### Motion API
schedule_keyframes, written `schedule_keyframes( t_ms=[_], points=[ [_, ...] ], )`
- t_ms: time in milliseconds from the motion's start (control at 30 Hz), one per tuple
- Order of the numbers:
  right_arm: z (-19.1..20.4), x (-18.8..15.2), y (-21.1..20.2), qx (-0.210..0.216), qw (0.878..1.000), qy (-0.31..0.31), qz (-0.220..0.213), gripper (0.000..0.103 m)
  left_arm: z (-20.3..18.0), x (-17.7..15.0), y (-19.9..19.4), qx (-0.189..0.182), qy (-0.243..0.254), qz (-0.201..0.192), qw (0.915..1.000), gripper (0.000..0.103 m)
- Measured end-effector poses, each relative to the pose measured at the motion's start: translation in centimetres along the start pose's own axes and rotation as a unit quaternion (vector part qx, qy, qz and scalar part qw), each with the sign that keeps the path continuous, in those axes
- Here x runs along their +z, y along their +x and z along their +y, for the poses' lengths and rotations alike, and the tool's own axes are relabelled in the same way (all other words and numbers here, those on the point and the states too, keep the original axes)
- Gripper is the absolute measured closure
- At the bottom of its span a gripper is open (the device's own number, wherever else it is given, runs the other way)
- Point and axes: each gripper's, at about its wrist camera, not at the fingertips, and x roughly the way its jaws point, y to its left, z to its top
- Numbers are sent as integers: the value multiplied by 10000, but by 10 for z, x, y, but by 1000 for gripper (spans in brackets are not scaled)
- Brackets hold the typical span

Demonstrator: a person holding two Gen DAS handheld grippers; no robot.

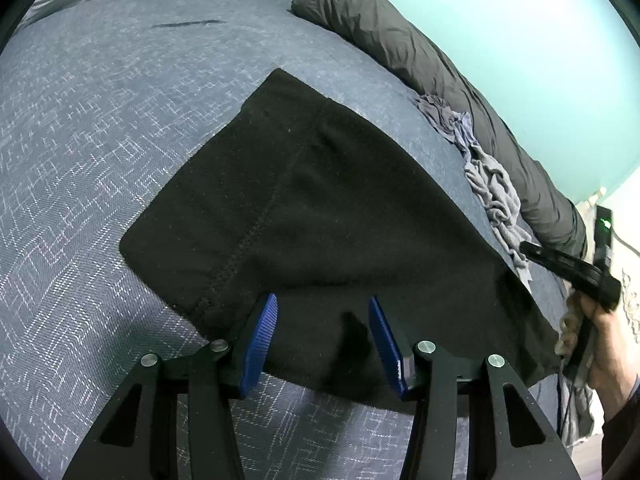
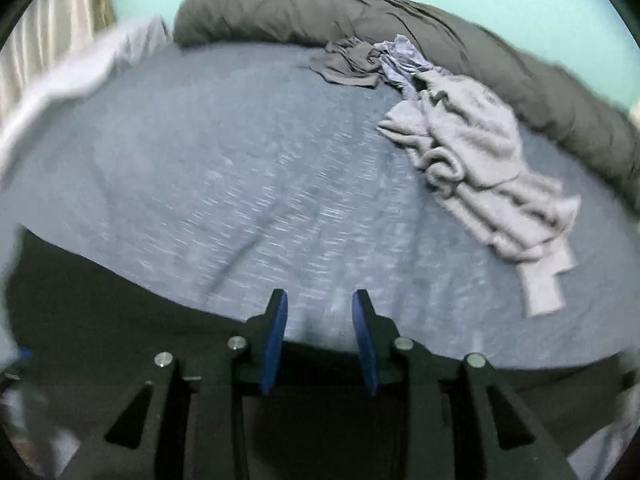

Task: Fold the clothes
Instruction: 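Press the folded hoodie flat with the left tool while the right tool smooths its edge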

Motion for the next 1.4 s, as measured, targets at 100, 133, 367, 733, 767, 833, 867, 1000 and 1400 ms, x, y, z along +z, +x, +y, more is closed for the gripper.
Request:
schedule_keyframes(
  t_ms=[100,133,367,733,767,833,867,1000,1400],
  points=[
    [2,-11,-4,408,9992,-18,21,70,3,-3,-3,4,-17,-5,10000,50],
    [4,-14,-1,512,9986,-71,109,70,4,-3,-5,6,-16,-14,10000,50],
    [-4,-36,36,400,9975,159,556,70,6,-5,-10,51,14,-21,10000,50],
    [-58,-30,2,109,9937,1102,-171,69,4,-7,-11,139,104,-6,9998,50],
    [-73,-36,-9,101,9926,1178,-263,69,3,-7,-11,150,115,-11,9998,50],
    [-109,-53,-27,4,9889,1441,-367,62,3,-8,-12,171,139,-19,9998,50],
    [-129,-64,-35,-80,9860,1621,-383,60,4,-9,-14,174,132,-23,9998,50],
    [-216,-111,-67,-454,9669,2469,-464,58,2,-9,-14,234,161,-41,9996,50],
    [-353,-202,-99,-828,9168,3848,-672,48,-10,-4,-5,445,375,-52,9983,50]
  ],
)
